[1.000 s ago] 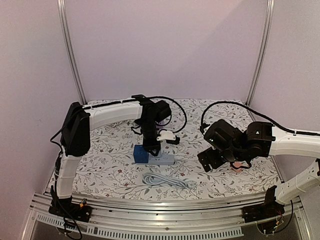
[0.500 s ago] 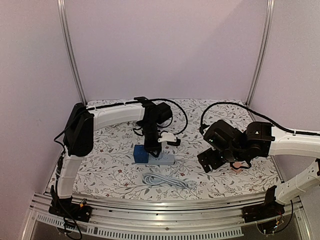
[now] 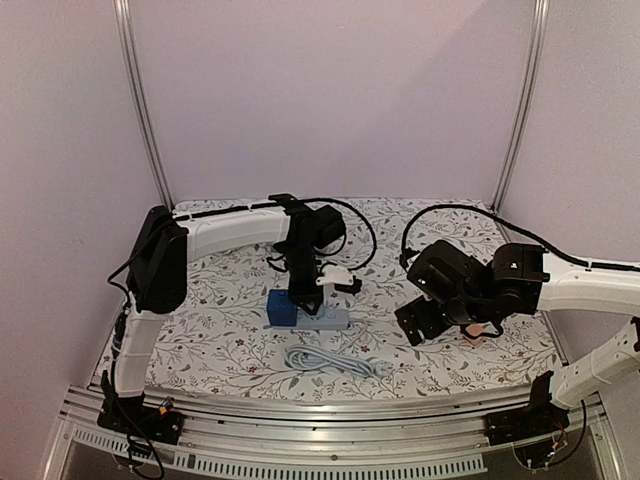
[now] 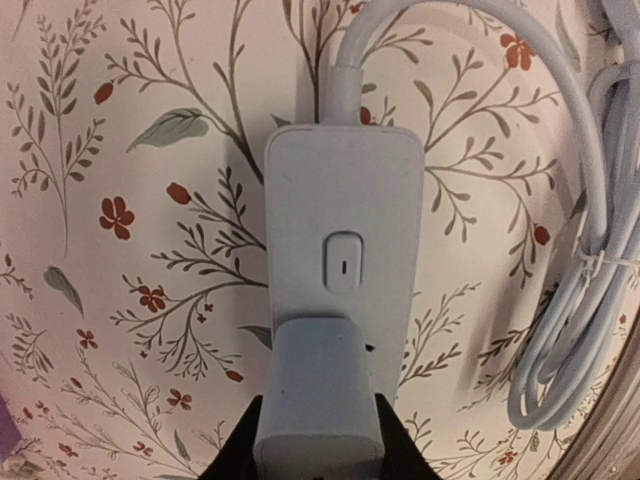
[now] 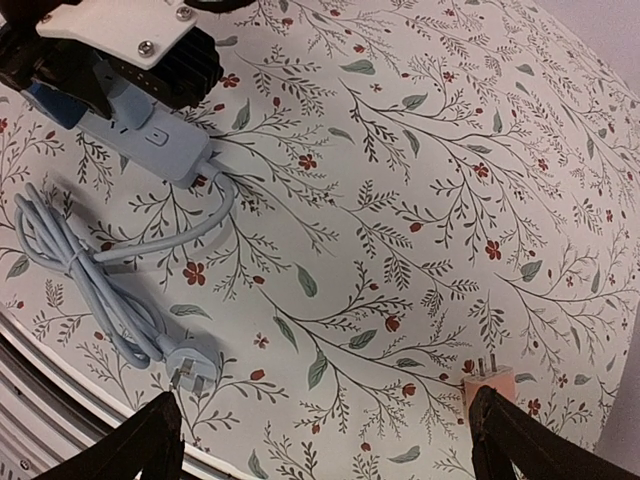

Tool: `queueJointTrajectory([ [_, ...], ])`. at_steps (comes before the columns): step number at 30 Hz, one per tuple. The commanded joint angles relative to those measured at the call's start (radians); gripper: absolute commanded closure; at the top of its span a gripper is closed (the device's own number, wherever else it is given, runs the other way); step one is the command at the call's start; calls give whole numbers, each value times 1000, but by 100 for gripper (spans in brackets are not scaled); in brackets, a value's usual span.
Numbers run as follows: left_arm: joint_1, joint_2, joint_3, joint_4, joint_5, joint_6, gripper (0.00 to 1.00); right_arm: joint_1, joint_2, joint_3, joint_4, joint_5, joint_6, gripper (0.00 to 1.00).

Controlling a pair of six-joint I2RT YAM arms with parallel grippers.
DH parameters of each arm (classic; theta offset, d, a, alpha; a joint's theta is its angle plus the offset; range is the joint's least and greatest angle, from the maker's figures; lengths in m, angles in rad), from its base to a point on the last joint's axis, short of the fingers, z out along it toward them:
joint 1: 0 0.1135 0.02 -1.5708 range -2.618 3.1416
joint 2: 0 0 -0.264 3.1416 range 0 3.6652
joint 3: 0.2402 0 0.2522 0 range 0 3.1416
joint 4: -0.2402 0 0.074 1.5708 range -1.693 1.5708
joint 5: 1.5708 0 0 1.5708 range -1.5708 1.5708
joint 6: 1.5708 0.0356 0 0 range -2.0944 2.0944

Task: Insert the plug

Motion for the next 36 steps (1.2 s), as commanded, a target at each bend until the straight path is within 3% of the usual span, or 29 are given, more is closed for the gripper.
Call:
queueJointTrajectory([
  [1,-13,42,-13,8,-40,7,100,5,6,22,-11,43,13,1],
  [14,-30,106,-22,24,33,-56,100,-2,99,115,18,122,-104,1],
  [26,-28,101,14,38,19,-74,100,-53,106,118,54,133,-153,1],
  [36,-27,102,38,65,-32,-60,100,-60,63,139,32,232,-143,1],
])
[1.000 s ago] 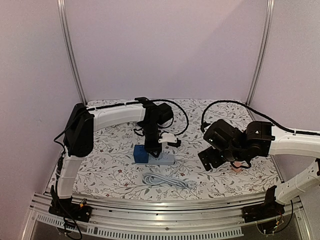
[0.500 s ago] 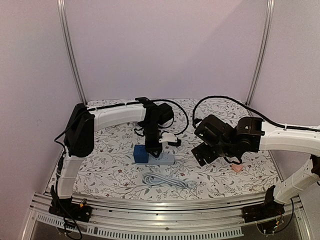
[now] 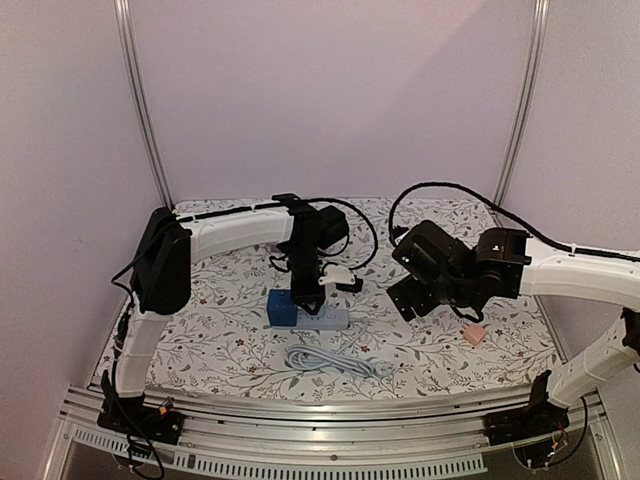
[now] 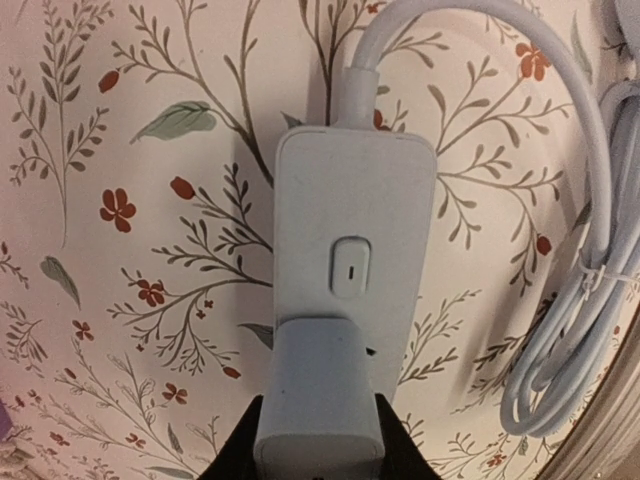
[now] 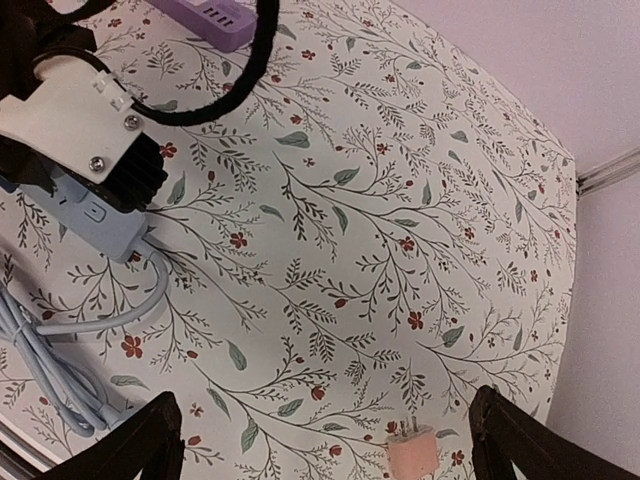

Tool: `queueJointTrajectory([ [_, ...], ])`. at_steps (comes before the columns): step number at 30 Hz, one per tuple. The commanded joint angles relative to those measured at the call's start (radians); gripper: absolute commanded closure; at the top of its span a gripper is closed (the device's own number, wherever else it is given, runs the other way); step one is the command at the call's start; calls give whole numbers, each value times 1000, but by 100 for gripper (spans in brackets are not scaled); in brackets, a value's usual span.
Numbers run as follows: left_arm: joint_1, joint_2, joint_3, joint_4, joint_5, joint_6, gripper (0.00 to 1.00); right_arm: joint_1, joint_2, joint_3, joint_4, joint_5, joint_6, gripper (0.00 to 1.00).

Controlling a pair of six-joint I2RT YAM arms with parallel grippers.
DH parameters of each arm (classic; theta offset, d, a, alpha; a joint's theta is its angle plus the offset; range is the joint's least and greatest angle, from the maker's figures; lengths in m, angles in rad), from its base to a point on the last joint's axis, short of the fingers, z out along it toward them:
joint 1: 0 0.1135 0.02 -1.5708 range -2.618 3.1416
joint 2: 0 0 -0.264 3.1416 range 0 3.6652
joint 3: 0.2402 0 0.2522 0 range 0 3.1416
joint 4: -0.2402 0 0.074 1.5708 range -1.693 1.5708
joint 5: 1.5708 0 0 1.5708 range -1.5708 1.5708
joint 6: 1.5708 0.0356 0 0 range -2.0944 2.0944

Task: Insert the plug

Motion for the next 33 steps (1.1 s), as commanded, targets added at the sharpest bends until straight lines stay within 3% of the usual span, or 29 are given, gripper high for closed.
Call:
queueJointTrajectory([
  [1,-13,74,-1,99,-23,-7,100,-6,-56,27,-17,76,28,1],
  [10,13,59,-30,121,-20,-18,99,-6,-182,-58,-56,114,177,1],
  [21,-17,26,-90,172,-136,-22,100,-5,-213,-56,-99,168,196,1],
  [33,-22,9,-172,215,-143,3,100,-6,-253,-88,-131,175,244,1],
])
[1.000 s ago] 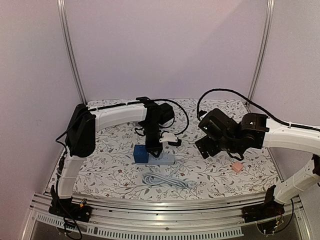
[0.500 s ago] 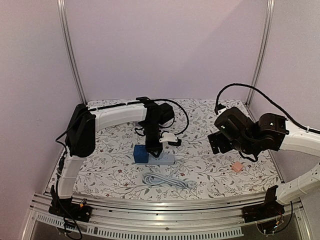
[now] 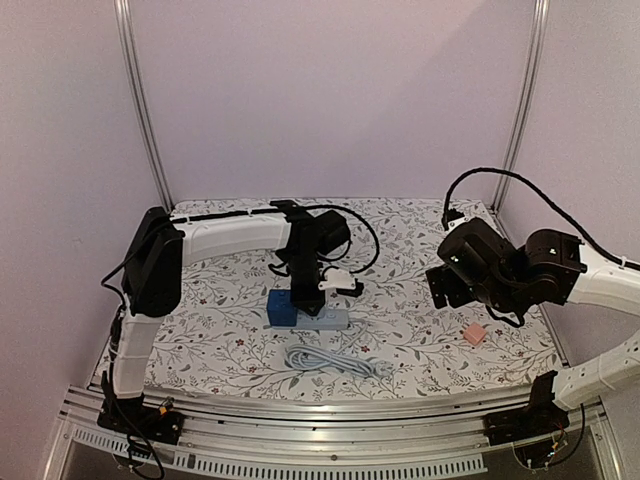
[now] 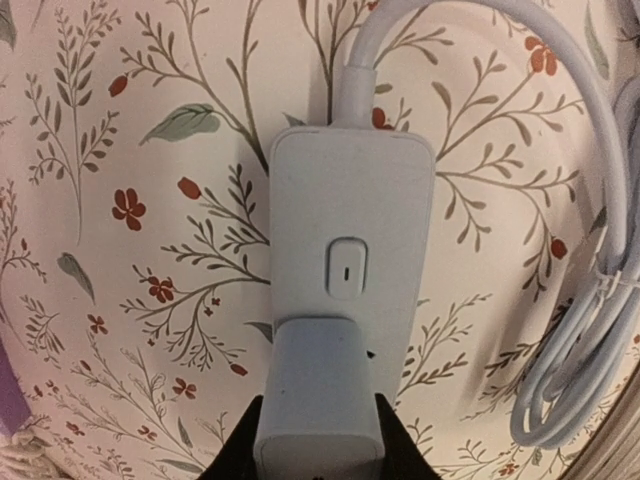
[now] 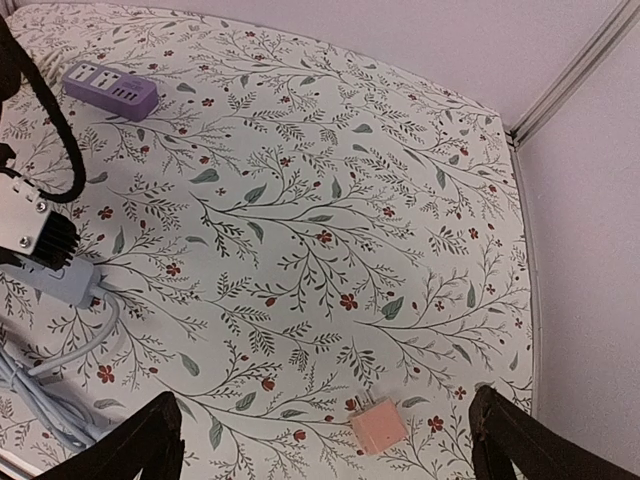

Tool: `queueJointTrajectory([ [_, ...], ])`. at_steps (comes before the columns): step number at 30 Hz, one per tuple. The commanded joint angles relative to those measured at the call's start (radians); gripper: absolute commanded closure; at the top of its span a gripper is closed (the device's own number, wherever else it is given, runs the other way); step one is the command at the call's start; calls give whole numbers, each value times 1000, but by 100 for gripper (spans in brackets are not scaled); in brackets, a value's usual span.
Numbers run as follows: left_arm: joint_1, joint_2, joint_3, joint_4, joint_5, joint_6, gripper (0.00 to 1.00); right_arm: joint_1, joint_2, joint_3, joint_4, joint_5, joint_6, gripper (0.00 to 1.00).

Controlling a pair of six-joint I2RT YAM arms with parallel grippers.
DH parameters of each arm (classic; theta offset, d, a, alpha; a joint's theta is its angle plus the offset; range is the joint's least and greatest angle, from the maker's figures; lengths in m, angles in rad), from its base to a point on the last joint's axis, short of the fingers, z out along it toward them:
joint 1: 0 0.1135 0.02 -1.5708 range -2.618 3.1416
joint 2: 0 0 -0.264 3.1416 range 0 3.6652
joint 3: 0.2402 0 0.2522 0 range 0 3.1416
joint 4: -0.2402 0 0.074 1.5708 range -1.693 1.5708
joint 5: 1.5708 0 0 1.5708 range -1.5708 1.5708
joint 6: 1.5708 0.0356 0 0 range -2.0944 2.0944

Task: Insert the plug

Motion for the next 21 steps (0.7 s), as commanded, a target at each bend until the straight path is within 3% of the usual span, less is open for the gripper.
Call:
queueJointTrajectory([
  [1,1,70,-68,118,-59,6,100,-5,-28,-17,-28,25,31,1],
  [14,1,31,-169,207,-92,-30,100,-6,-32,-23,-31,29,27,1],
  [21,7,25,-135,198,-61,-42,86,-5,-41,-31,-31,34,24,1],
])
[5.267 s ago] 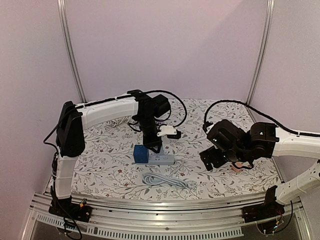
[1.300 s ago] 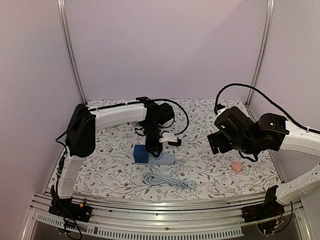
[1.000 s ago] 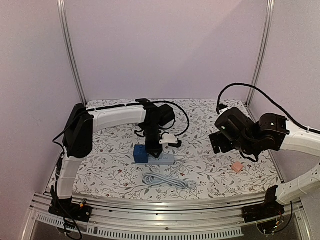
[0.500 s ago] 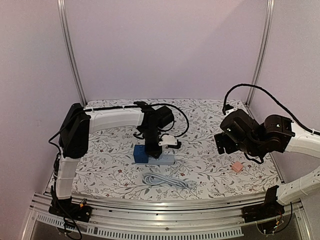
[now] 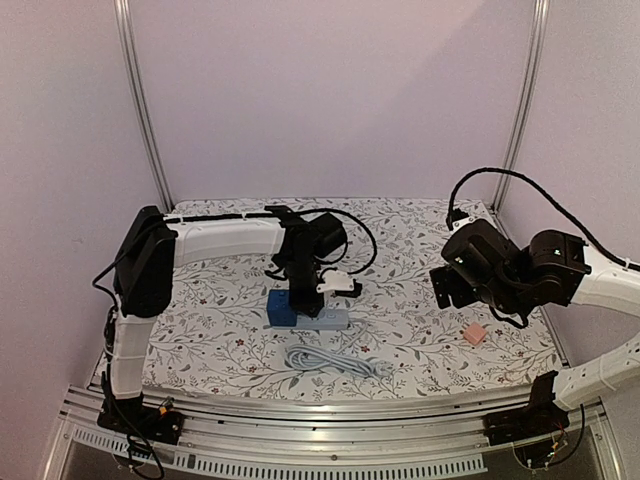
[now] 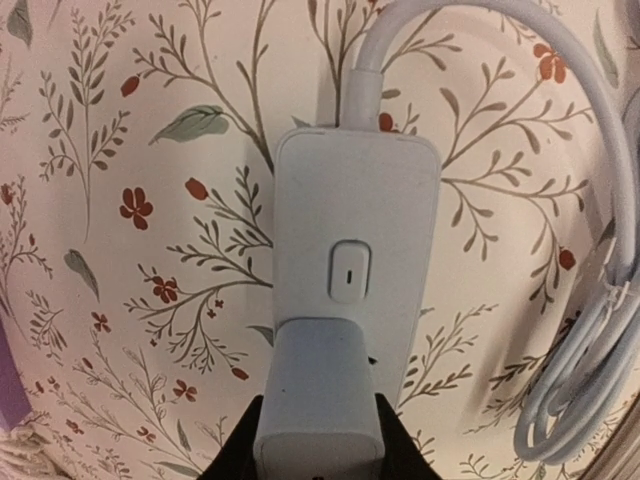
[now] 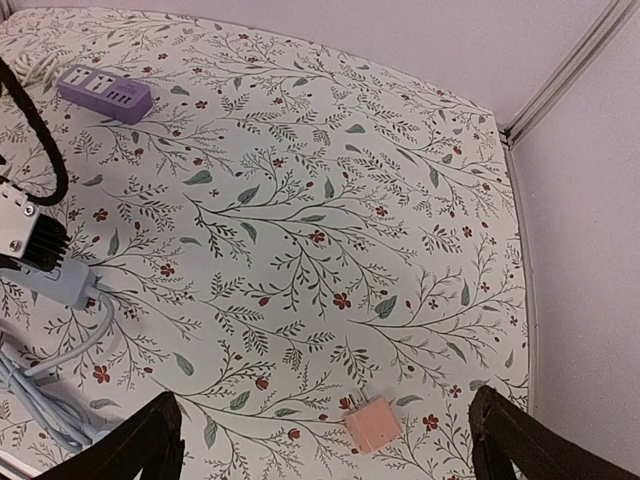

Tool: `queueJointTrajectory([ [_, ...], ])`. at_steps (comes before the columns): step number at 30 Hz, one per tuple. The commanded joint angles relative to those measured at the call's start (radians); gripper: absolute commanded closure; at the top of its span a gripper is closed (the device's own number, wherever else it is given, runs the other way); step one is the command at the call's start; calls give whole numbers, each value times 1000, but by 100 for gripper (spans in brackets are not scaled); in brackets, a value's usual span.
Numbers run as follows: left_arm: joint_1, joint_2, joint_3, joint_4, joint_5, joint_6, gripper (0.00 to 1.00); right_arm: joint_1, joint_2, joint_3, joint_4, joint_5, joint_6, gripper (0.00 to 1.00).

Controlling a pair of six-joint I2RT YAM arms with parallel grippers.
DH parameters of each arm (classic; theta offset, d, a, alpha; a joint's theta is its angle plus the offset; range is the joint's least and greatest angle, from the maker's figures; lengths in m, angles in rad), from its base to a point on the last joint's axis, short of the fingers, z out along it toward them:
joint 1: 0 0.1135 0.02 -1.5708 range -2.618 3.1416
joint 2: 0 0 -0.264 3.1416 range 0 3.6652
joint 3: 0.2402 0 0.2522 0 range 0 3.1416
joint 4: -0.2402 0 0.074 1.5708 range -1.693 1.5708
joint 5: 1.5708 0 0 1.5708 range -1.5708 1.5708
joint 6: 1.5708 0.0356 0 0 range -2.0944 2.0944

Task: Insert the plug

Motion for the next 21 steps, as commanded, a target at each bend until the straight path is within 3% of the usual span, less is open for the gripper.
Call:
queueJointTrajectory([
  [1,15,83,-12,79,-31,-23,84,-6,-23,-23,-15,24,12,1],
  [2,17,79,-5,77,-21,-23,63,-6,-26,-25,-15,25,12,1],
  [3,18,74,-3,76,-12,-20,22,-6,-29,-26,-14,26,12,1],
  [4,18,70,0,76,-4,-17,3,-6,-32,-27,-16,29,13,1],
  [21,32,-28,96,12,10,-16,1,-6,-71,-65,-4,45,24,1],
])
